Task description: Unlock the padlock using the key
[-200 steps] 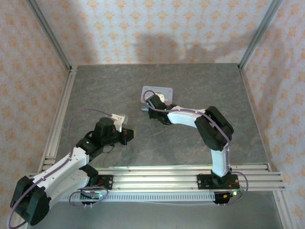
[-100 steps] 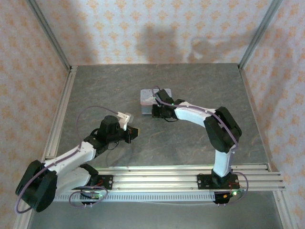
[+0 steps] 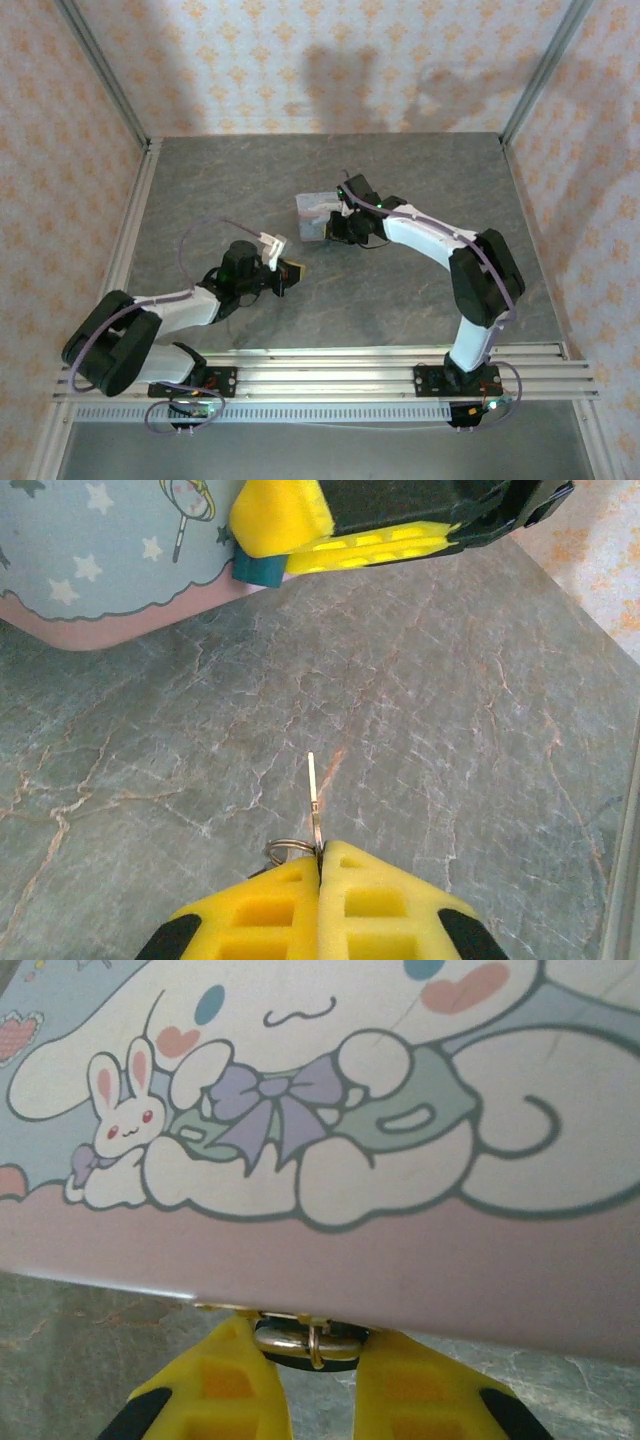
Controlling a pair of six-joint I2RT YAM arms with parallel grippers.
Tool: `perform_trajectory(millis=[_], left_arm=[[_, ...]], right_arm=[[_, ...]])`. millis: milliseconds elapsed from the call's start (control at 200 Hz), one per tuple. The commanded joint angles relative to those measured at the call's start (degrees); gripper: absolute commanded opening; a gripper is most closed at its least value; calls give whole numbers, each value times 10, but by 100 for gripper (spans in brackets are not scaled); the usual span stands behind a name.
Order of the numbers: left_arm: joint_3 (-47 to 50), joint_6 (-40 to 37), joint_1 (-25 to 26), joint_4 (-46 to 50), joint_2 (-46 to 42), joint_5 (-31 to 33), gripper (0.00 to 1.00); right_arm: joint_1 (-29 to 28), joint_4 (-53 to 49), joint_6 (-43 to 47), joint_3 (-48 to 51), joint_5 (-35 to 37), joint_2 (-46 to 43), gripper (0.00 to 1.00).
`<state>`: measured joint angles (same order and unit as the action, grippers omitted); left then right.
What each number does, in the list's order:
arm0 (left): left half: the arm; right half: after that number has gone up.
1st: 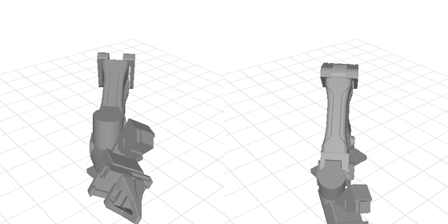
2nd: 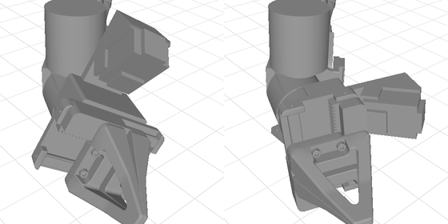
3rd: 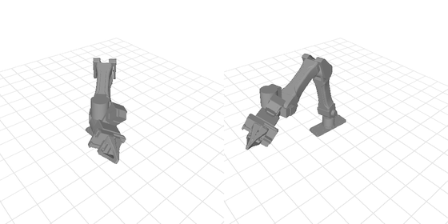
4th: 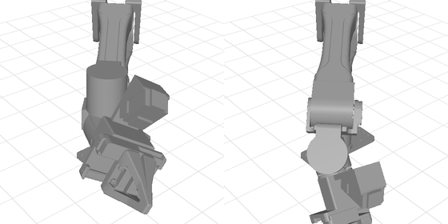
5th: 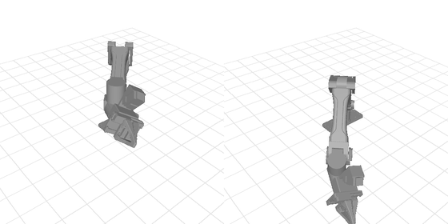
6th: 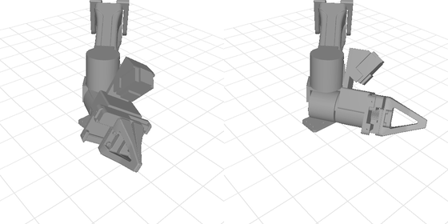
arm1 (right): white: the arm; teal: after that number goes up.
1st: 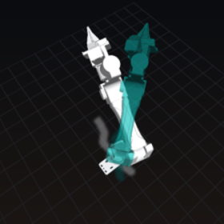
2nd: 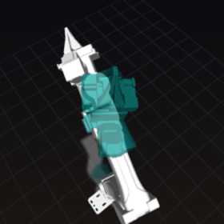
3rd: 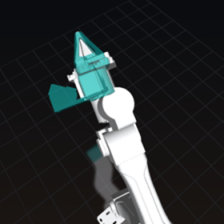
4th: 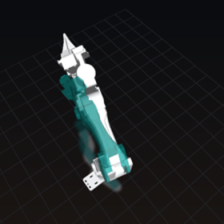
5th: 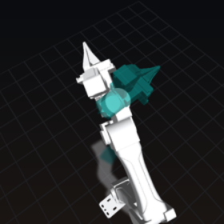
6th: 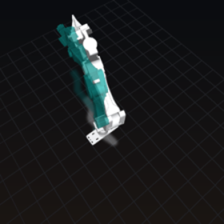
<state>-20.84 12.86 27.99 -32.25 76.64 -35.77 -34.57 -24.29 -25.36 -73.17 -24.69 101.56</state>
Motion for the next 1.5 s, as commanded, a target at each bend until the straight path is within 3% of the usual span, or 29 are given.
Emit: perform_trajectory(millis=[0,290,586,966,1496], left_arm=[[-9,-26,-5,-95,23,-9,0],[8,-43,-5,-217,69,11,0],[-21,18,-17,-333,164,-42,0],[-49,56,-46,-386,217,-109,0],[-57,75,-50,-420,261,-126,0]], right_arm=[[6,-12,-6,-25,-39,-30,0],[22,-35,-8,-48,-95,-32,0],[35,-45,-19,-64,-134,-36,0],[45,-44,-35,-65,-172,-33,0],[57,-37,-41,-58,-183,-30,0]])
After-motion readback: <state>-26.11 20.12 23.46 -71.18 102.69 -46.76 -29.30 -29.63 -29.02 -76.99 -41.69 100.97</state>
